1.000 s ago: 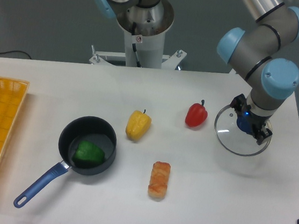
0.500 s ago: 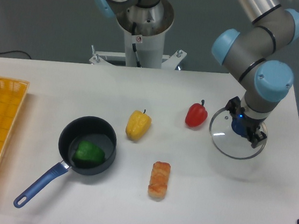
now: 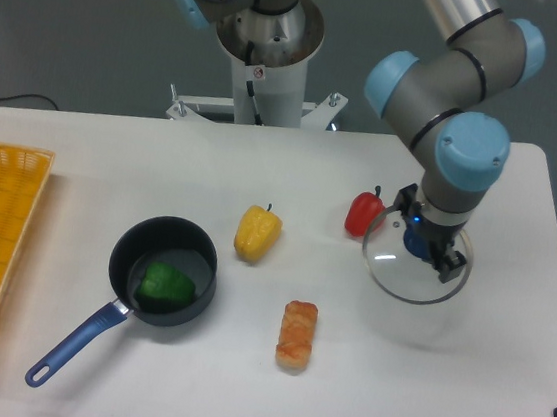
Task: Close the pot lid
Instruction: 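Lift the held glass lid up from the table with the gripper, then carry the glass lid over to the blue saucepan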
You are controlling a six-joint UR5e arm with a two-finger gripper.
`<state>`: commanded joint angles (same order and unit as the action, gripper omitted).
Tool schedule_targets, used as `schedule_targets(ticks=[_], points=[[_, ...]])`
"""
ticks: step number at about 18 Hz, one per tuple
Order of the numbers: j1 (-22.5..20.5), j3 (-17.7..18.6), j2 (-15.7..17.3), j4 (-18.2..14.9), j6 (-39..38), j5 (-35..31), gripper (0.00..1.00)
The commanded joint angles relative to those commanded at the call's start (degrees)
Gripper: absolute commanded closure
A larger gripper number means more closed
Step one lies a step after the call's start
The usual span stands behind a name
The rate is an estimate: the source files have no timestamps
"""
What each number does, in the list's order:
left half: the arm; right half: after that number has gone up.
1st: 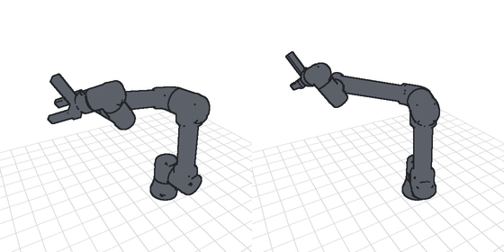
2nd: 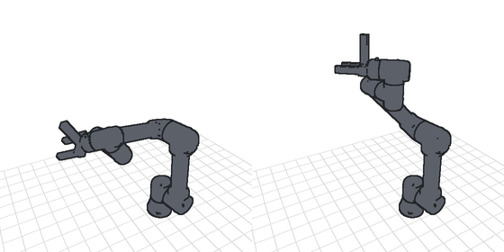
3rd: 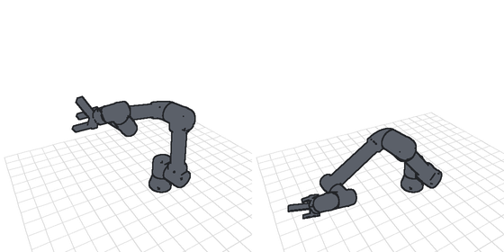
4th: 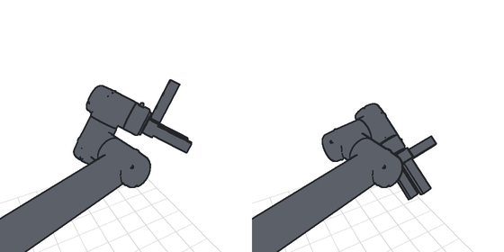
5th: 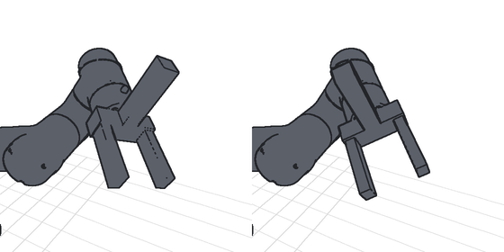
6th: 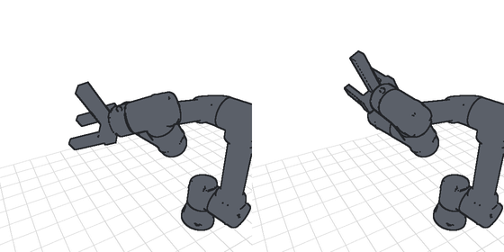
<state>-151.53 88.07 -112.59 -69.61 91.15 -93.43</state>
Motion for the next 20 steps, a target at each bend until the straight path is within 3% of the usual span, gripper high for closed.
schedule_targets(ticks=[6, 20], points=[[3.1, 0.3, 2.0, -2.5, -2.8, 0.1, 0.59], [17.0, 0.2, 2.2, -1.8, -20.9, 1.3, 0.59]])
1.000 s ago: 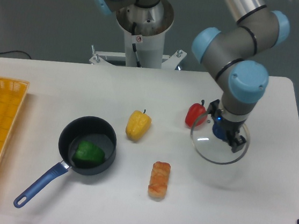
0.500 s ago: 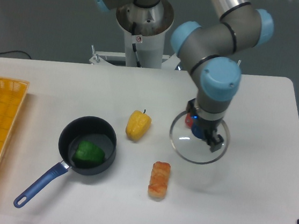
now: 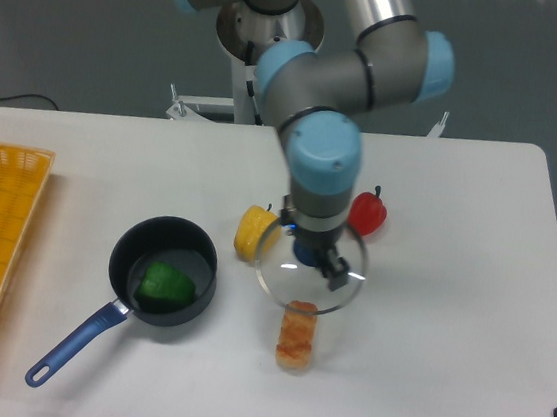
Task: Close the pot lid
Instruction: 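Carry the glass lid over to the blue saucepan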
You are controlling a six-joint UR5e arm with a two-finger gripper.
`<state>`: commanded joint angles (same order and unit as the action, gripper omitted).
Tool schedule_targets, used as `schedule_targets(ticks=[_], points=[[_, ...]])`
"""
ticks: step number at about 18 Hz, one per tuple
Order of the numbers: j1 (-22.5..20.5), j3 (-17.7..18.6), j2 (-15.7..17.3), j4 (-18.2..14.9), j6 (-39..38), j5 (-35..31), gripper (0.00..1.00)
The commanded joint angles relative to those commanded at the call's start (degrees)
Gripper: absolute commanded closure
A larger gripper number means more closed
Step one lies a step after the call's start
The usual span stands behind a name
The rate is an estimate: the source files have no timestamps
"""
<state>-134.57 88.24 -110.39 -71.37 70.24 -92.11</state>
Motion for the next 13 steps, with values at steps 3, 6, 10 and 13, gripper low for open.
schedule_targets(ticks=[3, 6, 10, 13], points=[[2.9, 0.0, -0.2, 0.1, -4.1, 0.7, 0.59], [5.4, 0.3, -0.2, 0.4, -6.6, 0.7, 0.59], [8.0, 0.4, -0.3, 0.4, -8.8, 0.8, 0.59], [9.8, 0.4, -0.7, 0.4, -11.3, 0.8, 0.59]])
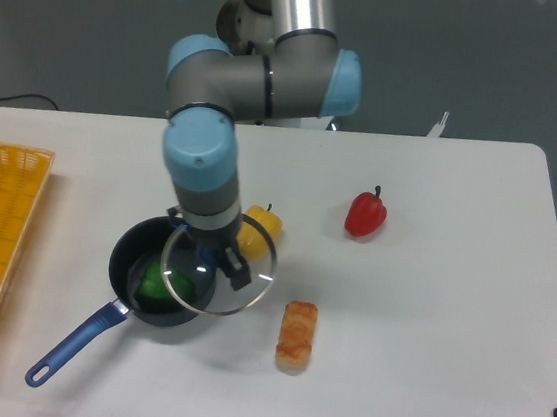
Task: Close the pot lid
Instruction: 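Carry the glass lid over to the blue saucepan, then lower the glass lid onto the saucepan rim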
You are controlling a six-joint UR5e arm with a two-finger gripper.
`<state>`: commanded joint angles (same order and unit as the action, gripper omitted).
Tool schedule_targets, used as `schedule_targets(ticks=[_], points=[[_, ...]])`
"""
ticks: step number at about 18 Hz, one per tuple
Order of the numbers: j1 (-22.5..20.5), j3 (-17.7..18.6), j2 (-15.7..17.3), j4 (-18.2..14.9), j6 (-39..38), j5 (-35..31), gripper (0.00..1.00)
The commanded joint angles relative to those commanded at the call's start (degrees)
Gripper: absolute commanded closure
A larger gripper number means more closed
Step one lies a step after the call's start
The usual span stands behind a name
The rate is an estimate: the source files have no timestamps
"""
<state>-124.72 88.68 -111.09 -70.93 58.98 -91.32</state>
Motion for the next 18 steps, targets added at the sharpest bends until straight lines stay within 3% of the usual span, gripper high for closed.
schedule_targets(ticks=[10, 15, 18], points=[[3.4, 0.0, -2.0, 0.1, -4.0, 0.0, 0.59], [4.3, -0.1, -4.4, 3.5, -4.8, -0.1, 0.59], [4.4, -0.1, -4.4, 3.7, -5.2, 0.0, 0.59]])
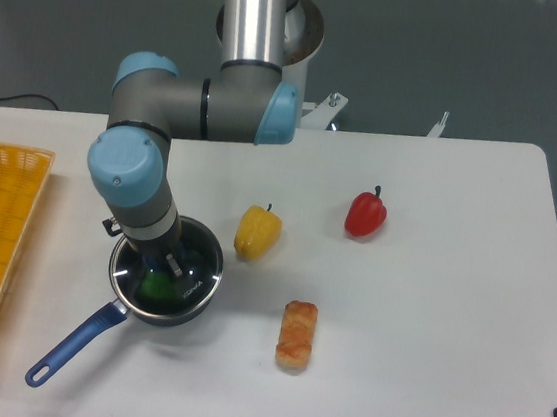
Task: Close the pot lid
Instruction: 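Lower the glass lid onto the saucepan rim, then hold the lid on the saucepan and open the gripper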
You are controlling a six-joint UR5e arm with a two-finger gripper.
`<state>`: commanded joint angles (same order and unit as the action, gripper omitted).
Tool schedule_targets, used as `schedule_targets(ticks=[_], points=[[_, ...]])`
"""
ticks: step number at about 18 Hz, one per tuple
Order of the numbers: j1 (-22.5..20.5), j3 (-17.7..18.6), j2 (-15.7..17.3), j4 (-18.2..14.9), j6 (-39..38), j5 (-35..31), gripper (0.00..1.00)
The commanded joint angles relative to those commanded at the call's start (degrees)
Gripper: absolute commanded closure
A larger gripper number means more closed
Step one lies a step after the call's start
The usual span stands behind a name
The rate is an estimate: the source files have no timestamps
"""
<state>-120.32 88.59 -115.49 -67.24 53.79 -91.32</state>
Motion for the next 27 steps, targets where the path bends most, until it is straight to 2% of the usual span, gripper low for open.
schedule_targets(ticks=[9, 12, 27], points=[[0.2, 0.6, 1.6, -0.5, 0.0, 1.0, 0.59], [0.4, 2.2, 2.4, -0.5, 0.1, 1.0, 0.59], [0.6, 4.1, 2.7, -0.2, 0.3, 1.0, 0.59]])
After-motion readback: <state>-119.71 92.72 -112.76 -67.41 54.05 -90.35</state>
